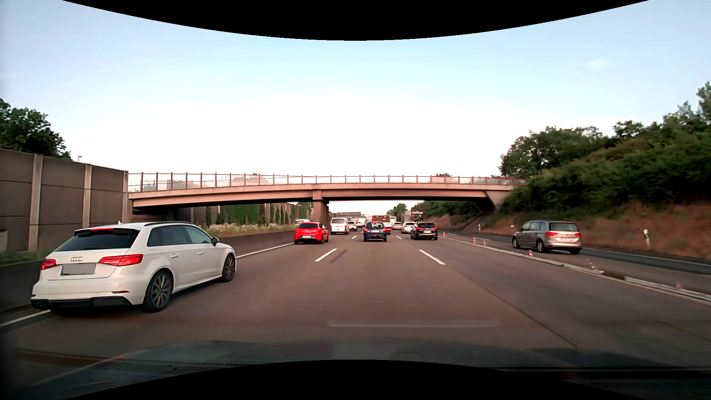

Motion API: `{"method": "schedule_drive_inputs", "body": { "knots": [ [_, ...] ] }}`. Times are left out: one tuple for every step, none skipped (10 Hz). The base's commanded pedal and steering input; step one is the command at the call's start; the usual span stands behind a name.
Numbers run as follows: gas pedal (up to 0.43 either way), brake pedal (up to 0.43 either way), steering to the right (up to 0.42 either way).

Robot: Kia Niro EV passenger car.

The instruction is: Follow the waypoints while adhering to traffic rules and regulations

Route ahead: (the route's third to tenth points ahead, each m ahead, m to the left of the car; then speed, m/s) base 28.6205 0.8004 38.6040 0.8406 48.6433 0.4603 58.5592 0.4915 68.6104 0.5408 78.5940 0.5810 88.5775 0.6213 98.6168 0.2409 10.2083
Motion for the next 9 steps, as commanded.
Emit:
{"method": "schedule_drive_inputs", "body": {
  "knots": [
    [0.0, 0.073, -0.004],
    [0.0, 0.085, -0.004],
    [0.0, 0.091, -0.004],
    [0.0, 0.098, -0.005],
    [0.0, 0.098, -0.005],
    [0.0, 0.098, -0.005],
    [0.0, 0.104, -0.005],
    [0.0, 0.104, -0.005],
    [0.0, 0.11, -0.005]
  ]
}}
